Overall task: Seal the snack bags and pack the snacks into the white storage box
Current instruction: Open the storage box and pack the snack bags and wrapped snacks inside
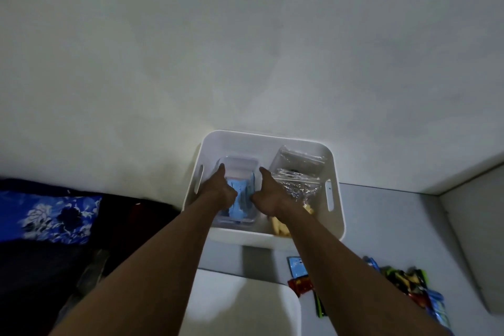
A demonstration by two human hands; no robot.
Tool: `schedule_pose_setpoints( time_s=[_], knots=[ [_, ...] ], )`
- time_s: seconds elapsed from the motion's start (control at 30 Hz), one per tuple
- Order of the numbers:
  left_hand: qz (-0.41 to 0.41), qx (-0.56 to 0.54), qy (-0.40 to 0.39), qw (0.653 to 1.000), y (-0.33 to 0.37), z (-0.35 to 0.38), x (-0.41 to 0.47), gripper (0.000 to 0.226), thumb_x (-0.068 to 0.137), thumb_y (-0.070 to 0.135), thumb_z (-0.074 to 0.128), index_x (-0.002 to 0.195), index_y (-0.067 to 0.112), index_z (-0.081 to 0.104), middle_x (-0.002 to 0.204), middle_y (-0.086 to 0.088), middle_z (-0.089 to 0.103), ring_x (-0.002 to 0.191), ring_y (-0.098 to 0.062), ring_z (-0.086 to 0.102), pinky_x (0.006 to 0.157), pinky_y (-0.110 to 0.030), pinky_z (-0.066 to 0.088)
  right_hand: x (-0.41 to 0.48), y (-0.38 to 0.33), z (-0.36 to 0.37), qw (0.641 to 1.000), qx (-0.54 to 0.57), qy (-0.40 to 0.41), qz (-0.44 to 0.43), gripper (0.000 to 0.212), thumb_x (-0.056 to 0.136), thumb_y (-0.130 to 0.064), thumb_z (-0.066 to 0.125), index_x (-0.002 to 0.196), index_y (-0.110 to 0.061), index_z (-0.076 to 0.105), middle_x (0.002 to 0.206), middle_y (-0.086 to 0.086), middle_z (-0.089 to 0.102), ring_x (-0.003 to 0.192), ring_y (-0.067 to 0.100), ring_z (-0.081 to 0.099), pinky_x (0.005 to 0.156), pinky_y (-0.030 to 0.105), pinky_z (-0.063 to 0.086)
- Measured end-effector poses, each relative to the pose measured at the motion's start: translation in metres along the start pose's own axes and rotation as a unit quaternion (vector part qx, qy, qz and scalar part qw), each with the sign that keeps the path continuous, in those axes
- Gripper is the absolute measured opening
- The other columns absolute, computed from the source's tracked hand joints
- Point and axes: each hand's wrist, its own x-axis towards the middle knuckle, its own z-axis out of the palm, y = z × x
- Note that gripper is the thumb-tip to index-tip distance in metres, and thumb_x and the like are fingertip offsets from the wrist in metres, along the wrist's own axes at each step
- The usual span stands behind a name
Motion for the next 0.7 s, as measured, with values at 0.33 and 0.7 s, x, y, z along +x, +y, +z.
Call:
schedule_pose_setpoints(
  time_s=[0.33,0.7],
  knots=[
    [0.135,0.063,0.100,0.984,0.040,-0.019,-0.063,0.039,0.092,0.026,0.063,0.130,0.019,0.057,0.132,-0.004,0.062,0.112,-0.026,0.061,0.099,-0.034,0.049,-0.076,-0.016,-0.031,0.994,-0.052,0.069,-0.064,0.060,0.096,-0.016,0.060,0.150,-0.016,0.035,0.153,0.007,0.043,0.137,0.026,0.045,0.107,0.030,0.037],
    [0.282,0.081,0.120,0.948,0.078,0.003,-0.178,0.052,0.092,0.022,0.062,0.142,0.020,0.048,0.140,-0.013,0.054,0.129,-0.032,0.049,0.106,-0.037,0.039,-0.189,0.031,-0.088,0.978,-0.102,0.164,-0.085,0.053,0.094,-0.018,0.062,0.145,-0.016,0.045,0.143,0.012,0.053,0.126,0.027,0.054,0.091,0.025,0.041]
  ],
)
